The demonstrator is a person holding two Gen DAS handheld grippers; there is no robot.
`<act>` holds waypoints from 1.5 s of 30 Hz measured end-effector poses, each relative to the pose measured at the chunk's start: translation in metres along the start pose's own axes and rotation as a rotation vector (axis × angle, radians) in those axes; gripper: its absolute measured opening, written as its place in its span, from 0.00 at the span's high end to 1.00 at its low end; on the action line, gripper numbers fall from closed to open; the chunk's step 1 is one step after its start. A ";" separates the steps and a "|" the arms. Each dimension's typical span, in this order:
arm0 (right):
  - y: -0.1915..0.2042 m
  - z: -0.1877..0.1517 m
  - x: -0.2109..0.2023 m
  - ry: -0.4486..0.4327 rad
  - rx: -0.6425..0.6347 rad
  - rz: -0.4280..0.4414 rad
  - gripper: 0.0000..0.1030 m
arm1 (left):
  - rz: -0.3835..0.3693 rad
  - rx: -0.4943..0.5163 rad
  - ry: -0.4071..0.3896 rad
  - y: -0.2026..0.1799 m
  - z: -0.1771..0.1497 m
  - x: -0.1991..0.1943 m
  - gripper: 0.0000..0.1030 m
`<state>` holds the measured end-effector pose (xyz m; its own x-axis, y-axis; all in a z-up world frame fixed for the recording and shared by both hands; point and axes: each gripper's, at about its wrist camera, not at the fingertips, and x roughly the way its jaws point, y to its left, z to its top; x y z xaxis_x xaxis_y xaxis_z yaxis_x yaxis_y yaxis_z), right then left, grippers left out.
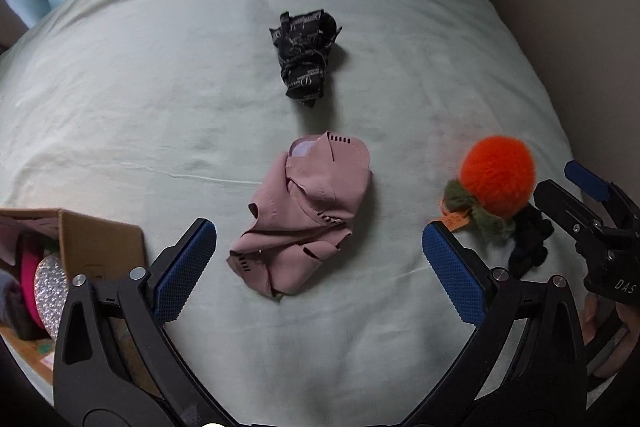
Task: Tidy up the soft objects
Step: 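Grasp the pink cloth with the left tool while the right tool grasps the orange pompom, then carry the pink cloth and orange pompom over the cardboard box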
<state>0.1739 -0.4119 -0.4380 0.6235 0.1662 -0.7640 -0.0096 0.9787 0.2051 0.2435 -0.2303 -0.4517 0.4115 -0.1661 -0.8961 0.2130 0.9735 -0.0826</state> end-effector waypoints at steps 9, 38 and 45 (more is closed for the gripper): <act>0.013 -0.010 0.060 0.065 -0.080 0.029 0.29 | 0.027 0.037 0.083 -0.001 0.005 0.070 0.16; 0.032 0.015 0.011 -0.016 -0.071 0.007 0.64 | -0.012 0.008 0.014 -0.019 0.031 0.022 0.63; 0.049 0.033 -0.053 -0.075 -0.071 -0.023 0.64 | -0.043 0.011 -0.061 -0.022 0.033 -0.050 0.63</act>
<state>0.1657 -0.3765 -0.3671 0.6809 0.1371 -0.7194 -0.0486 0.9886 0.1424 0.2470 -0.2488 -0.3905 0.4546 -0.2169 -0.8639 0.2408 0.9637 -0.1153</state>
